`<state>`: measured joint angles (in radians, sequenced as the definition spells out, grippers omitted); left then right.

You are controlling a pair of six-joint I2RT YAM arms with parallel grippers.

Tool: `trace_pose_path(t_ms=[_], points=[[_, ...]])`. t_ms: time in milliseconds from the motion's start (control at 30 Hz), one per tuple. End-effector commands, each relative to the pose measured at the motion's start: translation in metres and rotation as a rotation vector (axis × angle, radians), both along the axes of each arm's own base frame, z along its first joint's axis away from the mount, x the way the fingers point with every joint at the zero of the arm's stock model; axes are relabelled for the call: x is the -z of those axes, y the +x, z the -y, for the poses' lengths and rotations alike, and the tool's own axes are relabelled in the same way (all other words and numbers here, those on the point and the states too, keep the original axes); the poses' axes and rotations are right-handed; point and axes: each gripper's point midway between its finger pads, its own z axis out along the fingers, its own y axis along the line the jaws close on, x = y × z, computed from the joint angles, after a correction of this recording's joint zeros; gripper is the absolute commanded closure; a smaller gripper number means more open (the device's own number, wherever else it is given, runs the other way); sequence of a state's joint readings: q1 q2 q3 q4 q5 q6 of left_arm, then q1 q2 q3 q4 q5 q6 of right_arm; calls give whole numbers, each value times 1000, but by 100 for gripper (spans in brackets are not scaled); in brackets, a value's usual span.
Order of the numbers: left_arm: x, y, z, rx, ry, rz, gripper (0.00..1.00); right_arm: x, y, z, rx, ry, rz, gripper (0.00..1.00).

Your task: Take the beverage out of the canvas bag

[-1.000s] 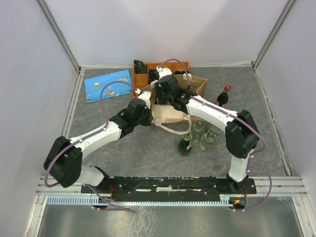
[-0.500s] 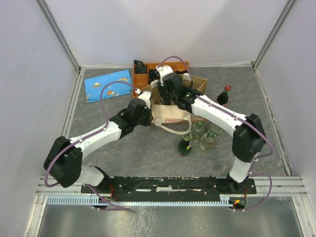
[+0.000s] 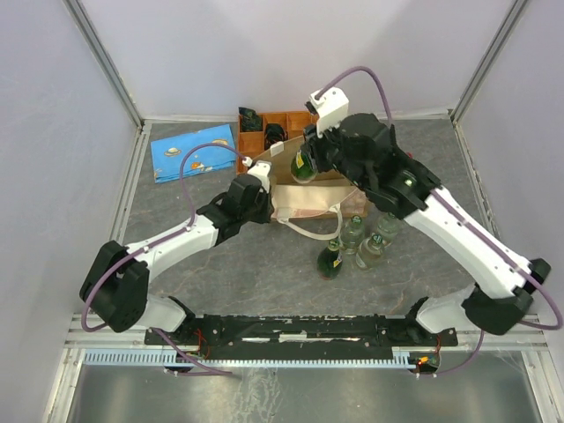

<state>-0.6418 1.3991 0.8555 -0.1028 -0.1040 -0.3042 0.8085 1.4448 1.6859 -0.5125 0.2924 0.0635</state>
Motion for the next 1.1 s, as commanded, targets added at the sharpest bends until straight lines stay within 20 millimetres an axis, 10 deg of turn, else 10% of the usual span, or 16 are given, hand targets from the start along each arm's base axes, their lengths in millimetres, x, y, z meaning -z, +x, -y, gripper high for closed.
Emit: trace_pose_path(t_ms=[0,400,1067], points=[[-14,15,7,13,10,56,97,-68,-50,10,-100,98,107,100],[-30,30,11,13,25,102,97,7,-101,-29,-319,57,-40,100],[-17,31,8,7,59,77,97,132,-84,-72,-354,22,-81,100]])
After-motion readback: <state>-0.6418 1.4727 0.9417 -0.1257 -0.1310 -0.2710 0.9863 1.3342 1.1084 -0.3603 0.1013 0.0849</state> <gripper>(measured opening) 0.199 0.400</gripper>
